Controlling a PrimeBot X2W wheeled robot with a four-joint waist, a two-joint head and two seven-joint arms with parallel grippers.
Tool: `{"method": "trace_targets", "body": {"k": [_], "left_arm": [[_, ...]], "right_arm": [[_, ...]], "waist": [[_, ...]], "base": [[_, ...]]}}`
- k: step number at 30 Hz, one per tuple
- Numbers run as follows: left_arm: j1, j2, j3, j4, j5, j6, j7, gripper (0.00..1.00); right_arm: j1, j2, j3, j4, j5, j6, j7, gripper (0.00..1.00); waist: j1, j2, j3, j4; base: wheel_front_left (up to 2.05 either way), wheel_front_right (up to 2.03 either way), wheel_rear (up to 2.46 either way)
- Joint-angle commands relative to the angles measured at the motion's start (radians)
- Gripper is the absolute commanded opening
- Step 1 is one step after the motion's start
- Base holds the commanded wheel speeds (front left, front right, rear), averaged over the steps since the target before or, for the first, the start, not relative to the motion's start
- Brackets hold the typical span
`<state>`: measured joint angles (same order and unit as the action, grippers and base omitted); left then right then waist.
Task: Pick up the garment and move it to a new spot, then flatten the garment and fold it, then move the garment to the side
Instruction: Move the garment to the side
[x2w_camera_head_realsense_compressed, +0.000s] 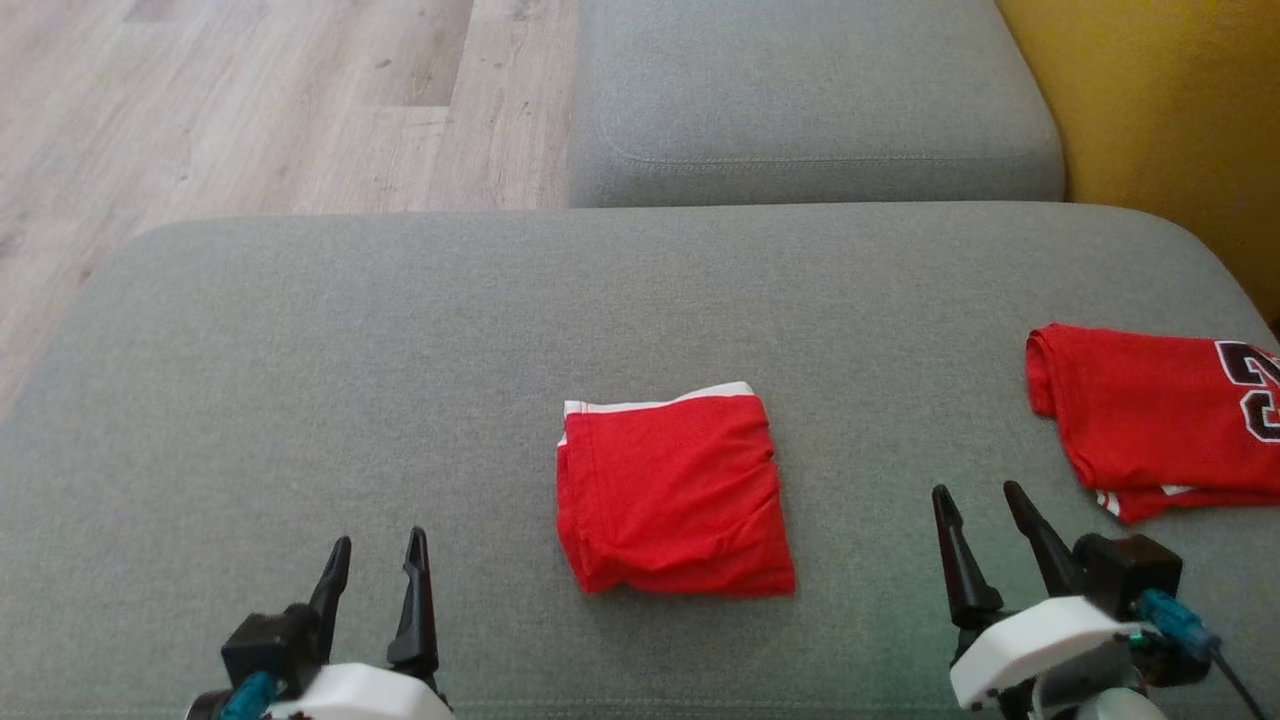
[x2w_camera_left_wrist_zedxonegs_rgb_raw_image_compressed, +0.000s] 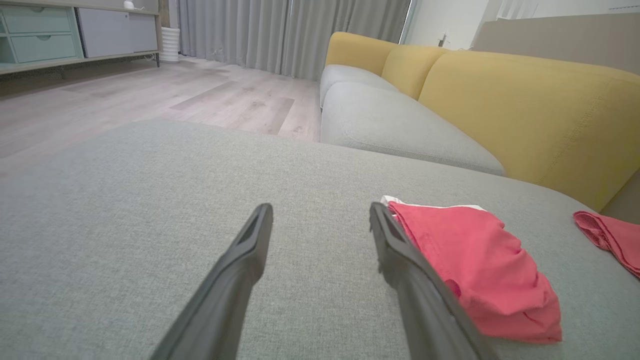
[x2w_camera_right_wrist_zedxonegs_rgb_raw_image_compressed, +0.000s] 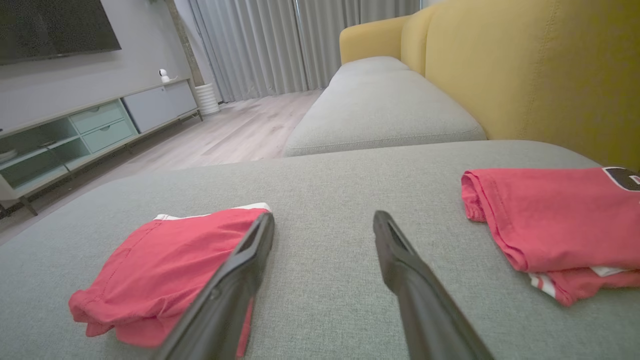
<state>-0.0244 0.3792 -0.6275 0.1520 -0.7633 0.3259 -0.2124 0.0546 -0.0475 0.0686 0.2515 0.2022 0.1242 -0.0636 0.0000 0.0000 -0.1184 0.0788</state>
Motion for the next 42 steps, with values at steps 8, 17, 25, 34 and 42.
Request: {"method": "trace_targets", "body": {"k": [8,17,25,34,42], "left_arm": [[-0.063,0.022,0.032,-0.062,0.008,0.008,-0.005,1.0],[-0.087,0.022,0.03,-0.098,0.022,0.012,-0.008,1.0],[-0.105,0.016,0.019,-0.112,0.03,0.009,-0.005,1.0],[-0.119,0.006,0.016,-0.111,0.034,0.007,-0.01,1.0],[-0.114,0.003,0.02,-0.106,0.03,0.006,-0.017,1.0]], "right_arm": [[-0.177,-0.003,0.014,-0.041,-0.004,0.007,0.151,1.0],[-0.32,-0.003,0.022,0.114,0.001,0.007,0.318,1.0],[-0.389,-0.003,0.007,0.33,0.039,0.007,0.381,1.0],[-0.44,-0.003,0.008,0.486,0.031,0.007,0.413,1.0],[-0.477,-0.003,0.067,0.523,0.056,0.007,0.366,0.0]], "waist": [[0.0,0.0,0.023,0.041],[0.0,0.0,0.072,0.143],[0.0,0.0,0.124,0.235],[0.0,0.0,0.149,0.272],[0.0,0.0,0.146,0.225]], "base": [[0.0,0.0,0.0],[0.0,0.0,0.0],[0.0,0.0,0.0],[0.0,0.0,0.0],[0.0,0.0,0.0]]}}
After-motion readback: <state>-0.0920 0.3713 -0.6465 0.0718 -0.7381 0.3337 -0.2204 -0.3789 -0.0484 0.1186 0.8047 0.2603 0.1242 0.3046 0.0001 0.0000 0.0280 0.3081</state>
